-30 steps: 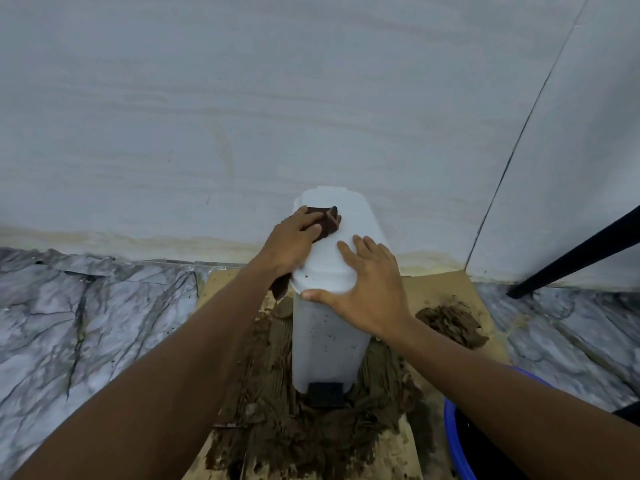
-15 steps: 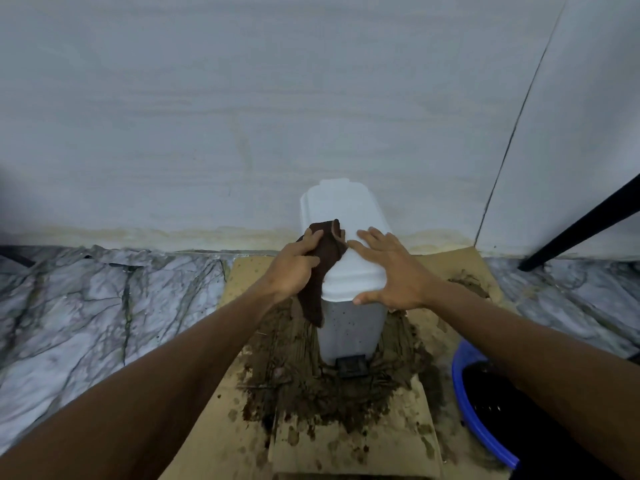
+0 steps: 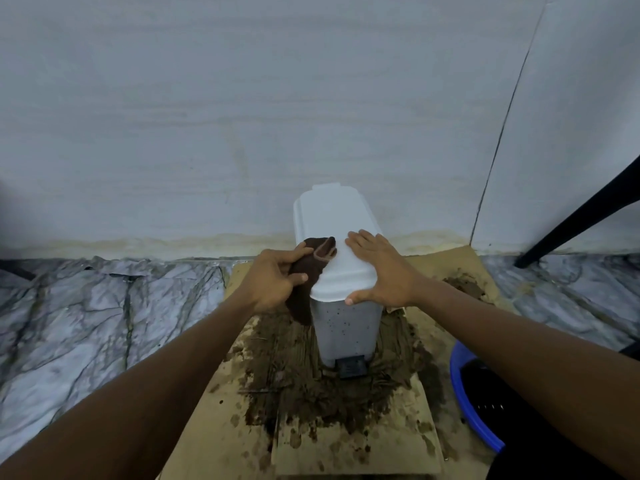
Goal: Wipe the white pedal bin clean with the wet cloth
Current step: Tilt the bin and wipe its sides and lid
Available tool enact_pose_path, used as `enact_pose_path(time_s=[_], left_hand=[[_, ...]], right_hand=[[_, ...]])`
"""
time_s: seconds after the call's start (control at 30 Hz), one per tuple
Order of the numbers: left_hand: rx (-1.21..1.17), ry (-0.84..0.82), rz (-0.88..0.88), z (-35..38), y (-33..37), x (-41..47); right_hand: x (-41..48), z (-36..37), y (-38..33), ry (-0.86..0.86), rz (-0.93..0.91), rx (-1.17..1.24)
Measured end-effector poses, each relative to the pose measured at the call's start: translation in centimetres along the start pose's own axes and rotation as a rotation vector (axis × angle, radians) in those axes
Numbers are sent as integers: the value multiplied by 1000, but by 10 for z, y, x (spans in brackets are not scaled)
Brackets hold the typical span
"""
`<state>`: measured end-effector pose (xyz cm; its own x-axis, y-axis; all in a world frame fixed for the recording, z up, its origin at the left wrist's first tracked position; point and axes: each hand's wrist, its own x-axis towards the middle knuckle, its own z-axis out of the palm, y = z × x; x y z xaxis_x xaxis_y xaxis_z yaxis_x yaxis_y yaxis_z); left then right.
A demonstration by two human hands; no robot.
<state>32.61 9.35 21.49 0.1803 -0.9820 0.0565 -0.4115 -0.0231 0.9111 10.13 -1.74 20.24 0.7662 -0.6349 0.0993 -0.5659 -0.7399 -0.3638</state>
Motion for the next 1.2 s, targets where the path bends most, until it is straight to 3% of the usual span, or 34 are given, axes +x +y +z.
enact_pose_path(time_s=[0.07, 0.4, 0.57, 0.73, 0.97, 1.2], left_hand=[[-42, 58, -22, 3, 1, -1], [-5, 18, 11, 9, 6, -1], [5, 126, -14, 4, 1, 1], [-41, 56, -42, 12, 3, -4], [125, 35, 35, 12, 10, -3], [84, 83, 46, 9, 2, -6]], right_hand=[[0, 0, 3, 9, 4, 11], [1, 2, 6, 51, -10, 30], [-1, 2, 4, 46, -9, 30], [0, 3, 5, 56, -9, 30], [1, 2, 5, 57, -4, 20], [0, 2, 4, 52, -2, 27]])
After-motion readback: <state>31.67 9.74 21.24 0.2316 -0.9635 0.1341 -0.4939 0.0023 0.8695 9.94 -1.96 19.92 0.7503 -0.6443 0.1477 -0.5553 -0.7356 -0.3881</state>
